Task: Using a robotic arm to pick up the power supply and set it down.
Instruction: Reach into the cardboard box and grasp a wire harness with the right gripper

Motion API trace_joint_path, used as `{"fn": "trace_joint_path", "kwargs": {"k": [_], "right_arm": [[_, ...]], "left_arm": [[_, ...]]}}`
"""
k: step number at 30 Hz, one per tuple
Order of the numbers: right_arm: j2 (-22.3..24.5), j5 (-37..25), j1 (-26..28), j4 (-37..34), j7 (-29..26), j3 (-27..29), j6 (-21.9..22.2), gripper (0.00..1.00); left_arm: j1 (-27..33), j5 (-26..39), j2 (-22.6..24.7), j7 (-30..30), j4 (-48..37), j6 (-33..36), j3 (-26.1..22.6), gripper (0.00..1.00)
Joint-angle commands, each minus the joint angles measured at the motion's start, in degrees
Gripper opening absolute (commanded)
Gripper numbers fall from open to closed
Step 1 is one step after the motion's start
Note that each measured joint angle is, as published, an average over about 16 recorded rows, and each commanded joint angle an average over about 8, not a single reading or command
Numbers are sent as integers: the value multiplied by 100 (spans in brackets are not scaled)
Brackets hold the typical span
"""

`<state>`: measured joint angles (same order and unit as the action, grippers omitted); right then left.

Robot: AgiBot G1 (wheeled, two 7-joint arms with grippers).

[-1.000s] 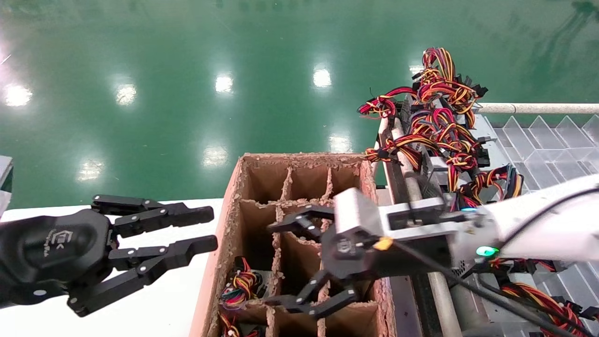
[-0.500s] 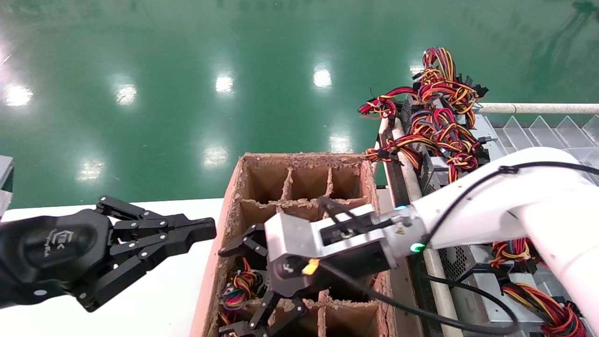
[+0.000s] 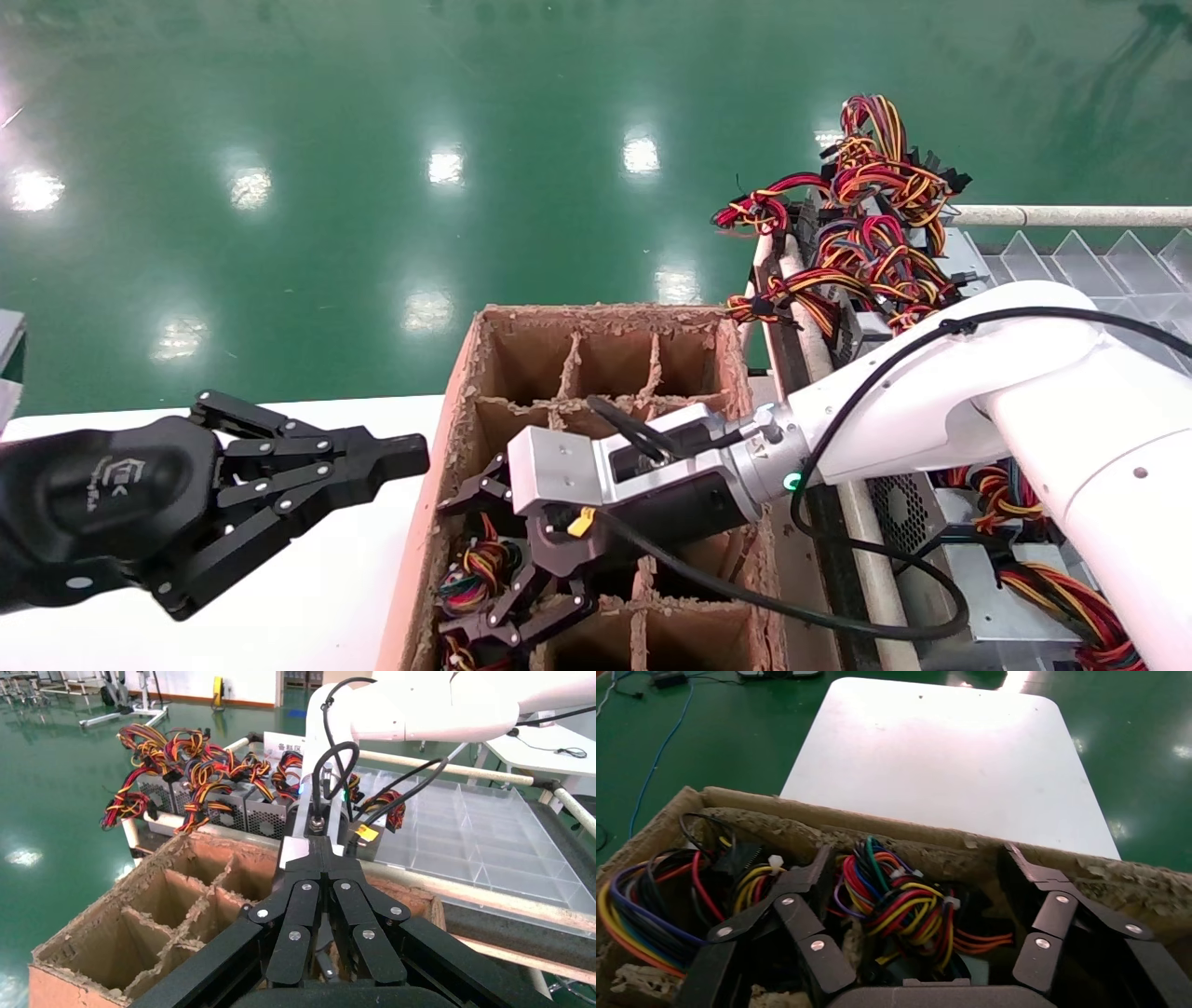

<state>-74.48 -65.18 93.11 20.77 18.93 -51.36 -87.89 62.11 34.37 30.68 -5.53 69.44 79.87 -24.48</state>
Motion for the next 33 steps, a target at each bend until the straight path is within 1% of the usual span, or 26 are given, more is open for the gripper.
{"fn": "trace_joint_path", "kwargs": {"k": [1, 9, 17, 30, 31, 32, 33], "right_arm": [[-24, -5, 15, -67, 12, -10, 14, 0], [-29, 32, 25, -340, 96, -4, 34, 0], [17, 120, 68, -556, 166, 15, -102, 0], [148, 339, 52, -626, 122, -28, -261, 0], [149, 350, 47, -614, 112, -44, -264, 3], [151, 361, 42, -601, 103, -60, -266, 9], [152, 372, 37, -585, 95, -78, -268, 19]], "left_arm": [[0, 0, 0, 0, 0, 0, 0, 0], [0, 0, 0, 0, 0, 0, 0, 0], [0, 0, 0, 0, 0, 0, 0, 0], [0, 0, 0, 0, 0, 0, 0, 0], [0, 0, 0, 0, 0, 0, 0, 0], [0, 0, 0, 0, 0, 0, 0, 0], [0, 0, 0, 0, 0, 0, 0, 0]]}}
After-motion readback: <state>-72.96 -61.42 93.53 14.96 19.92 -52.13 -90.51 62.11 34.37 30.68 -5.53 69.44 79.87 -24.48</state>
